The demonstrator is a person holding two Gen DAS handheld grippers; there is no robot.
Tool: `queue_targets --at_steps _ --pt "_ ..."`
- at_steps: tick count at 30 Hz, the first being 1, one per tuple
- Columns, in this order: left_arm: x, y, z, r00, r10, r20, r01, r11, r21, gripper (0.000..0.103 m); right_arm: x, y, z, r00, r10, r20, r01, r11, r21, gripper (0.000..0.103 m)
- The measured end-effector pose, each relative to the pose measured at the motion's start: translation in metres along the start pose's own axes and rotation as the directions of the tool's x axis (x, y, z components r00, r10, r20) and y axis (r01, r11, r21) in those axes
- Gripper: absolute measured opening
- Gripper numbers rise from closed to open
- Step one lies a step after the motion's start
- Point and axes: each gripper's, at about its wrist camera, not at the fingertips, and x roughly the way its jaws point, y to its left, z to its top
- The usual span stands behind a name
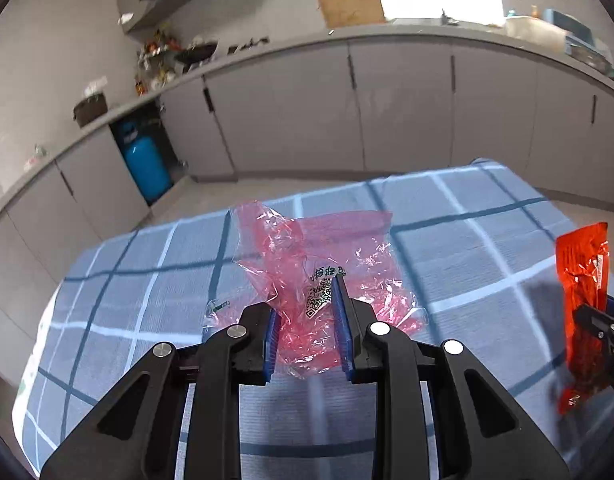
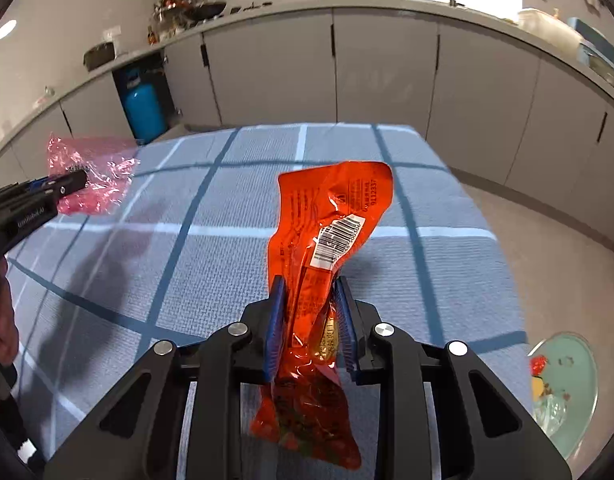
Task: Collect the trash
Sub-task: 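Carry the pink bag and red wrapper over the bucket and open both tools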
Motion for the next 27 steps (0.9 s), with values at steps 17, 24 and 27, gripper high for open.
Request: queue_targets --at_steps 17,24,27 --pt "-0.049 -0.115 0.021 0.982 -0.176 0.076 0.163 0.976 0.145 0.026 -0.065 -0.068 -0.009 0.994 -0.052 0.098 0.038 0.990 0.134 0.026" --pt "-0.057 -0.153 0.027 0.971 -0.226 0.082 0.207 0.959 0.192 0.026 -0.083 -0.099 -0.017 0.988 -0.098 0.118 0.074 0.979 0.191 0.026" --pt "-0.063 -0.171 0.028 0.963 -0.258 0.083 0.235 0.948 0.216 0.026 -0.090 -0.113 -0.023 0.985 -0.121 0.120 0.093 0.972 0.215 0.026"
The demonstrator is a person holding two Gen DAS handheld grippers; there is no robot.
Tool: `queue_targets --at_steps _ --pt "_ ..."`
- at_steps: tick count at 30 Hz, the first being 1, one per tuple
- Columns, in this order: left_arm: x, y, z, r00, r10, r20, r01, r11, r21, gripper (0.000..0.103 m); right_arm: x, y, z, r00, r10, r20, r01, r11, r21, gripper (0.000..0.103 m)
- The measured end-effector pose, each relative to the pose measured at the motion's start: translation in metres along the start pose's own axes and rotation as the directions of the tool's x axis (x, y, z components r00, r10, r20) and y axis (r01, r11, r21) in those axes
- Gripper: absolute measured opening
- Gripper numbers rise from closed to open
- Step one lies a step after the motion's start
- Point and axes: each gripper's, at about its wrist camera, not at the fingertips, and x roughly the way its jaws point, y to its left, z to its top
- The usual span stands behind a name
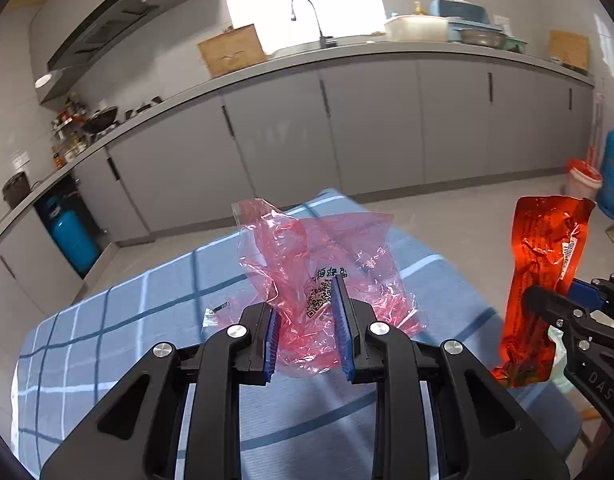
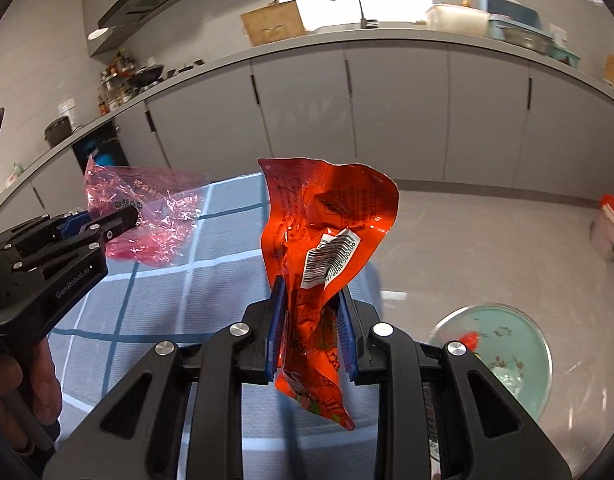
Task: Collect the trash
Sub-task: 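Carry the pink bag and red wrapper over the bucket and open both tools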
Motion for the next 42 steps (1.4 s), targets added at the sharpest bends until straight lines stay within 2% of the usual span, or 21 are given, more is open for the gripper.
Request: queue_targets --at_steps 19,25,29,30,32,33,34,39,42 --pt "-0.003 -0.096 0.017 0.988 -0.154 0.017 0.151 0.982 0.112 0.025 -0.029 -0.081 -0.012 0.990 -0.138 0.010 0.137 0.986 0.098 0.026" --pt "-0.005 -0.133 0.020 0.974 -0.227 0.023 0.222 0.966 0.131 0.025 -0.033 -0.111 -0.020 0.980 -0.198 -0.018 0.199 0.973 0.114 0.026" --pt "0.000 -0.160 0.015 0.956 -0.292 0.005 0.288 0.948 0.136 0.027 -0.023 -0.137 -0.028 0.973 -0.225 -0.058 0.230 0.966 0.121 0.026" --pt "0.002 -0.167 0.014 0.951 -0.309 -0.002 0.306 0.941 0.142 0.031 -0.019 -0.145 -0.033 0.970 -0.236 -0.063 0.242 0.962 0.128 0.027" --pt "0.006 -0.181 0.009 0.949 -0.314 -0.015 0.313 0.938 0.150 0.050 -0.012 -0.158 -0.041 0.961 -0.263 -0.082 0.272 0.953 0.132 0.032" --pt "0.008 -0.186 0.004 0.949 -0.316 -0.017 0.315 0.937 0.152 0.072 -0.010 -0.165 -0.046 0.960 -0.267 -0.084 0.276 0.951 0.141 0.047" --pt "0.010 -0.189 0.002 0.949 -0.315 -0.021 0.314 0.936 0.157 0.077 -0.010 -0.171 -0.051 0.956 -0.281 -0.084 0.291 0.944 0.156 0.054" --pt "0.019 -0.191 -0.008 0.952 -0.299 -0.061 0.305 0.935 0.179 0.077 -0.011 -0.186 -0.066 0.951 -0.292 -0.101 0.306 0.932 0.196 0.055" --pt "0.022 -0.187 -0.008 0.956 -0.287 -0.068 0.294 0.940 0.173 0.081 -0.016 -0.188 -0.066 0.950 -0.296 -0.096 0.310 0.927 0.210 0.058"
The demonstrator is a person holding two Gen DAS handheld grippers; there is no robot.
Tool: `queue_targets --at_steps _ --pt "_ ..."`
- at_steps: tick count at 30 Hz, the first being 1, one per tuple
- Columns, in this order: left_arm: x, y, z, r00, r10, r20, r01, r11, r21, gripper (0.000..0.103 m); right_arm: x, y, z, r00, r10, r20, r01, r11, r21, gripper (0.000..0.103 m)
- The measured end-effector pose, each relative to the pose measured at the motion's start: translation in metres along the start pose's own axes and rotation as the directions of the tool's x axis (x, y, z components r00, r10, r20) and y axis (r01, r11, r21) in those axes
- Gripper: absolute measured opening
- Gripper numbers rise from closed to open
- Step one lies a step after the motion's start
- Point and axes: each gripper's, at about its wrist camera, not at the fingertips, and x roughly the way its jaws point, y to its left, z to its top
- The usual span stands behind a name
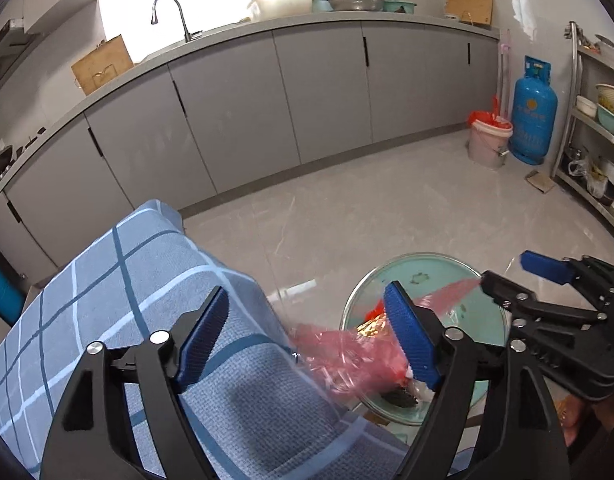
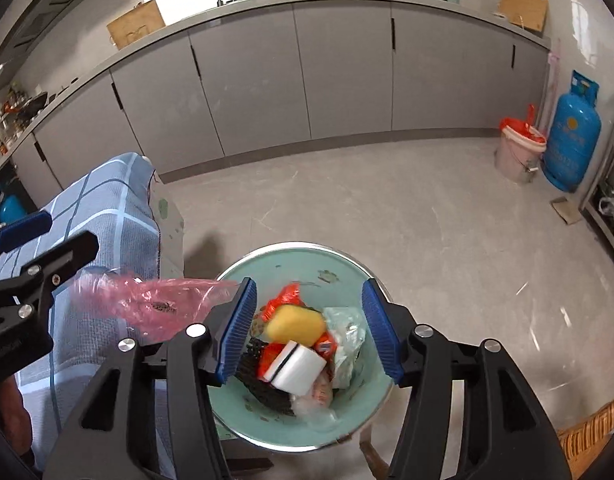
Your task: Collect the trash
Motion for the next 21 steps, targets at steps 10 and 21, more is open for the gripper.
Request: queue_targets --at_steps 10,21 --pt "-0.021 0.016 -0.002 0.999 0.043 0.023 -0.042 0.999 -0.028 0.084 -0.033 0.008 0.003 0.999 0.000 0.046 0.000 1.000 -0.002 0.060" --pt "-0.048 0.024 -0.001 0.997 0.052 0.064 -0.050 0.998 -0.044 0.084 -0.061 0.021 0.007 0.996 0.009 0.091 -0.007 1.000 -0.022 0.060"
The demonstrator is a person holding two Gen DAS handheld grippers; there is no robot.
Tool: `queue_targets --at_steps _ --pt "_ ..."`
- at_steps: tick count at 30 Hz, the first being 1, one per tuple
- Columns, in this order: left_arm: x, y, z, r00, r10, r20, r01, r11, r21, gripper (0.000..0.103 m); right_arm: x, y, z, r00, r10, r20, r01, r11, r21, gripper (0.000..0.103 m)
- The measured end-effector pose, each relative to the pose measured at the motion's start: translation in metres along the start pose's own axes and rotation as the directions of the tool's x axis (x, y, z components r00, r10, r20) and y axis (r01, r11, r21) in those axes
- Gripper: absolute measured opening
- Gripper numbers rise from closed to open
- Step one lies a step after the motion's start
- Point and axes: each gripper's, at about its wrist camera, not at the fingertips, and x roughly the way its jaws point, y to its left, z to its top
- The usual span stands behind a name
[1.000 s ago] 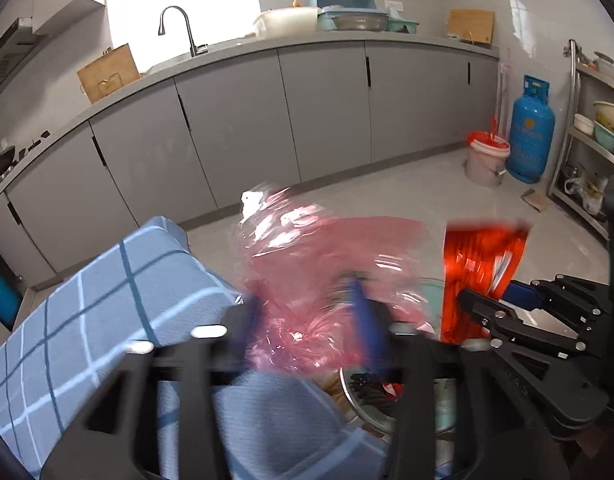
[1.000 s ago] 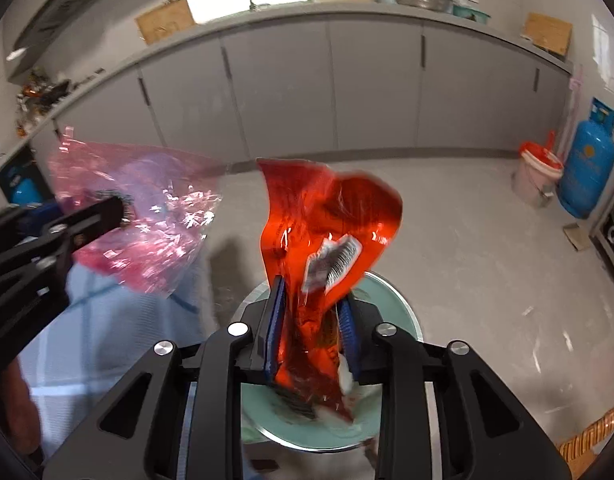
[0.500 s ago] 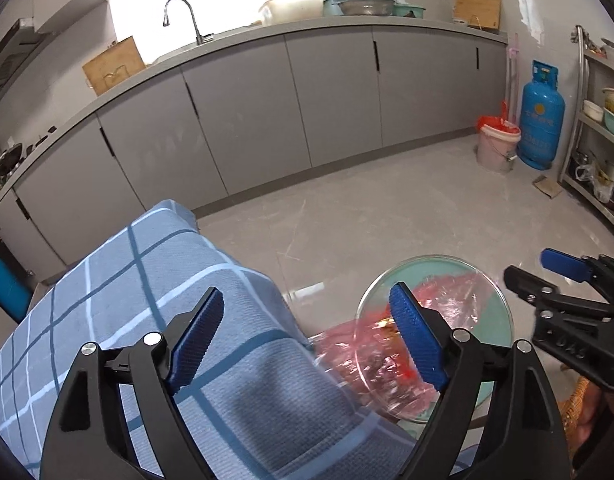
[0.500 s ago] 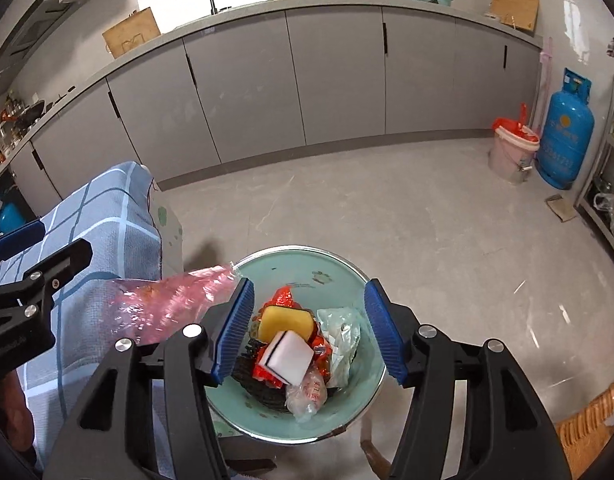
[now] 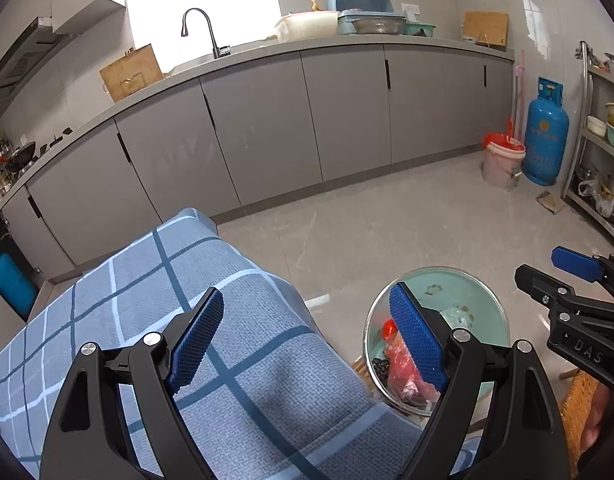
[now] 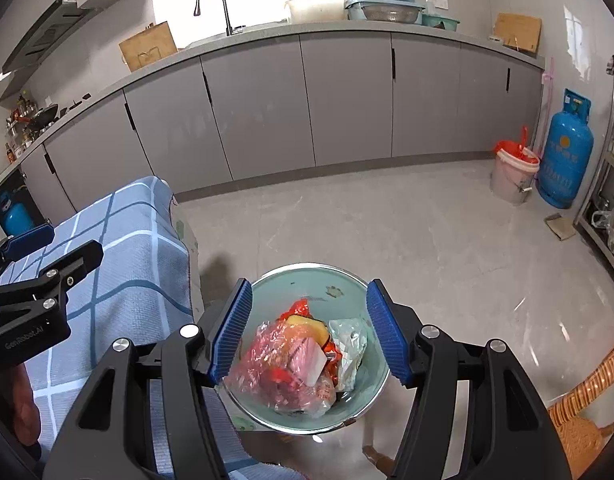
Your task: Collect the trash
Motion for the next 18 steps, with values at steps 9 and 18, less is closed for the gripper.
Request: queue_targets --at_steps 9,18 --pt "-0.008 0.001 0.001 1.000 -0.003 0.013 0.003 1.000 -0.003 0.084 -0.010 0.003 0.003 1.000 -0.006 0.015 0.006 1.000 -0.008 0.060" --pt "-0.014 0.004 0.002 1.000 -0.005 0.023 0.005 1.000 -0.006 0.085 -0.018 0.005 0.005 1.000 -0.006 0.030 0.006 1.000 -0.011 0.060"
